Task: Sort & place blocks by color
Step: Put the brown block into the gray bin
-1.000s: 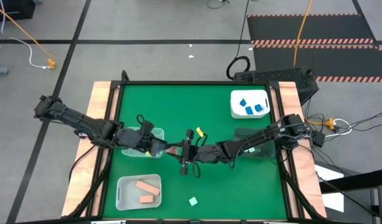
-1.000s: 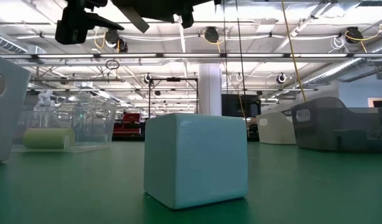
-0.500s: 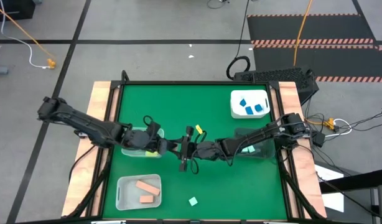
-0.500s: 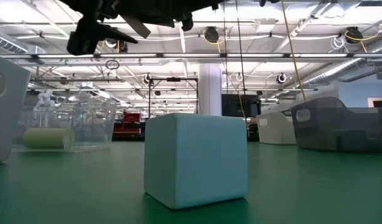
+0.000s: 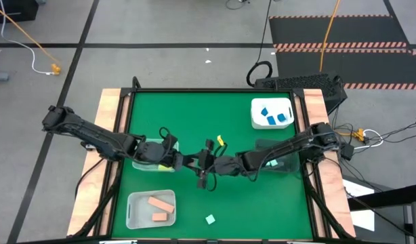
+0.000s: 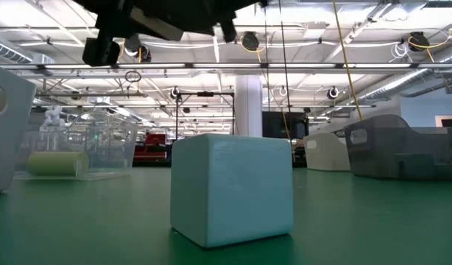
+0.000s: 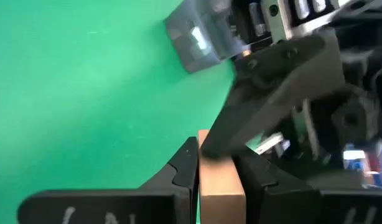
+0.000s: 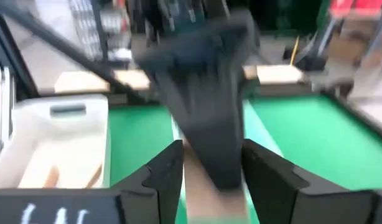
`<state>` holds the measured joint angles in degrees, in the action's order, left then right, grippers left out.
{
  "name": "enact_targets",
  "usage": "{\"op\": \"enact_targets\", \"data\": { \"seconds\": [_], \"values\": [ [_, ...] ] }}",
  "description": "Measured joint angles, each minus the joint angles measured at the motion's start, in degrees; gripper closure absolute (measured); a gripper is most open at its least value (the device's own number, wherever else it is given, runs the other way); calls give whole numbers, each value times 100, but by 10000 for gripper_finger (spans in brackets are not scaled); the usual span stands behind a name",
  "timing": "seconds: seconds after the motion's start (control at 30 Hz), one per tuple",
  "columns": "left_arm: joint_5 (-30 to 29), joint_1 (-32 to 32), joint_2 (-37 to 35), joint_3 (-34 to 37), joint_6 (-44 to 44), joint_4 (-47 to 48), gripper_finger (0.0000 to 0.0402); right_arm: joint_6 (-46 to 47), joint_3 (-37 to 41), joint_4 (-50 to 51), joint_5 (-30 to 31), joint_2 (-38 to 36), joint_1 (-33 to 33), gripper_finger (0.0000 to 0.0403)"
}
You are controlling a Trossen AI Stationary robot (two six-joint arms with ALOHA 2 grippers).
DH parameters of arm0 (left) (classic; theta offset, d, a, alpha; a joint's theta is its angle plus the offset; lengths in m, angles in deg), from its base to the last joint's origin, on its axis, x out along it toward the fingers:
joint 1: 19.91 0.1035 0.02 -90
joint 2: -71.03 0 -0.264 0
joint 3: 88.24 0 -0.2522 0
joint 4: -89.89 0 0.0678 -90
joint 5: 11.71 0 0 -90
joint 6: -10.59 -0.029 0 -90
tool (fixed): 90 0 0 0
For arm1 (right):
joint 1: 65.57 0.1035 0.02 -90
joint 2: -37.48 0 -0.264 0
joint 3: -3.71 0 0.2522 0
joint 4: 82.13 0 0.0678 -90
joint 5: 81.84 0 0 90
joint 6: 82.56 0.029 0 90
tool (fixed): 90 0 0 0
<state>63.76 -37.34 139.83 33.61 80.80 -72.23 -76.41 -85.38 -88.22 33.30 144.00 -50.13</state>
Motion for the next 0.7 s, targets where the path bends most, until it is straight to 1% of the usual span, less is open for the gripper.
{"op": "enact_targets", "data": {
  "seconds": [0.1, 0.2, 0.3, 0.37, 0.43, 0.53, 0.6, 0.7],
  "values": [
    [-7, -4, -12, 7, -23, 93, 343, 429, 16, 810, -27, -290, 25, 240],
    [13, -7, -12, 7, -127, 114, 343, 1133, 18, 1737, -551, -723, 37, 227],
    [466, -68, -14, 7, -149, 106, 343, 2161, 15, 2474, -1233, -1097, 43, 222],
    [981, -234, -14, 7, -113, 102, 343, 2717, 19, 2797, -1598, -1241, 94, 223],
    [1476, -498, -20, 7, -52, 86, 343, 3005, 20, 2786, -1757, -1279, 181, 226],
    [2029, -1054, -53, 5, 139, 97, 343, 3274, 20, 2718, -1781, -1264, 361, 233],
    [2219, -1471, -52, 4, 307, 357, 343, 3478, 17, 2627, -1794, -1188, 469, 236],
    [2229, -2027, -50, 4, 813, 1007, 343, 3742, 20, 2489, -1797, -1007, 646, 238]
  ]
}}
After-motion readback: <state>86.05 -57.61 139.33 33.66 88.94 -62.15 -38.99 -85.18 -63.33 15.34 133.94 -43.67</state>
